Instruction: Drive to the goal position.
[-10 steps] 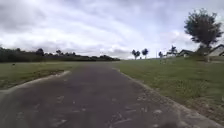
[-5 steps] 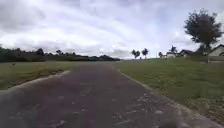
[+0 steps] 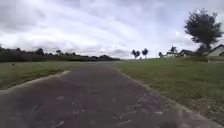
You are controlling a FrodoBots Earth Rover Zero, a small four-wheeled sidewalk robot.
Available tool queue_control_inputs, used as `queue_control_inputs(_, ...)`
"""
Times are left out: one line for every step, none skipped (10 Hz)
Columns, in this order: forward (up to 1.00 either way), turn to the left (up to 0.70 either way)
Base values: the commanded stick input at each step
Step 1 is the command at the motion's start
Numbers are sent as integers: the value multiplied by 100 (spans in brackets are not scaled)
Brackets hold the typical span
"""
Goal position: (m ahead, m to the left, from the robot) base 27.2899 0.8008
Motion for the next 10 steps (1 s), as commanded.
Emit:
queue_control_inputs(9,1)
queue_control_inputs(9,1)
queue_control_inputs(9,1)
queue_control_inputs(9,1)
queue_control_inputs(9,1)
queue_control_inputs(9,1)
queue_control_inputs(9,1)
queue_control_inputs(9,1)
queue_control_inputs(9,1)
queue_control_inputs(9,1)
